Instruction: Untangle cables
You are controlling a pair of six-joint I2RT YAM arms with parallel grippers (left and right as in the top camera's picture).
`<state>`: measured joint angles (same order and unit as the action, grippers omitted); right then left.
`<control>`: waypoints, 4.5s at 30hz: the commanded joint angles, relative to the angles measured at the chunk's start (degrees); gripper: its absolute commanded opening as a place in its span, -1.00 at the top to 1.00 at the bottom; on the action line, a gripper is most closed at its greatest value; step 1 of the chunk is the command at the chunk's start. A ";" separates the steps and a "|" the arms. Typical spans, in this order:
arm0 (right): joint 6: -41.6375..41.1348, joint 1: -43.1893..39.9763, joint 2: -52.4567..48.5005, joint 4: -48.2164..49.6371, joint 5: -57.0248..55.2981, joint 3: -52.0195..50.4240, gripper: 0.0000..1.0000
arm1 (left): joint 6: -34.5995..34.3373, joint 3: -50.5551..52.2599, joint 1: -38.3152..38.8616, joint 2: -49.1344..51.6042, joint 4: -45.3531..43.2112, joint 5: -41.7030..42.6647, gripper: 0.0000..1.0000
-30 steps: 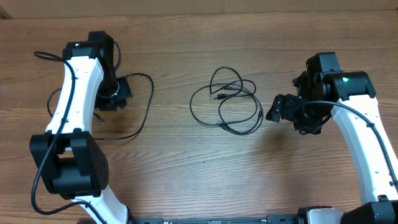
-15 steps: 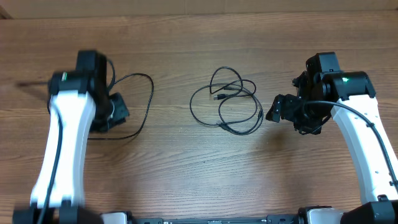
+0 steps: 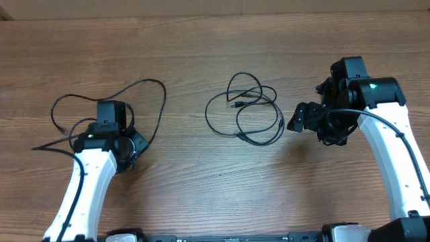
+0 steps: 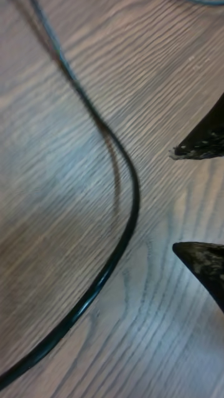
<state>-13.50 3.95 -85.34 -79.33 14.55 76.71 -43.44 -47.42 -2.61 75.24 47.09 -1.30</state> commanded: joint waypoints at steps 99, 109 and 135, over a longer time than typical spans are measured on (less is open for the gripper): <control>-3.96 -19.45 0.37 -6.69 -4.66 -0.04 -1.00 | 45.51 -73.00 35.58 43.63 10.32 4.66 0.92; -2.69 -19.45 0.37 -6.69 -4.63 -0.07 -1.00 | 31.91 -83.97 17.79 18.64 6.69 6.45 0.91; -2.69 -19.45 0.37 -6.78 -4.63 -0.15 -1.00 | 29.27 -83.89 -5.31 19.30 25.38 -12.50 0.92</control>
<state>-16.45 -15.38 -85.34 -86.19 10.09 76.69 -13.61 -131.55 -7.62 91.79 71.57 -4.12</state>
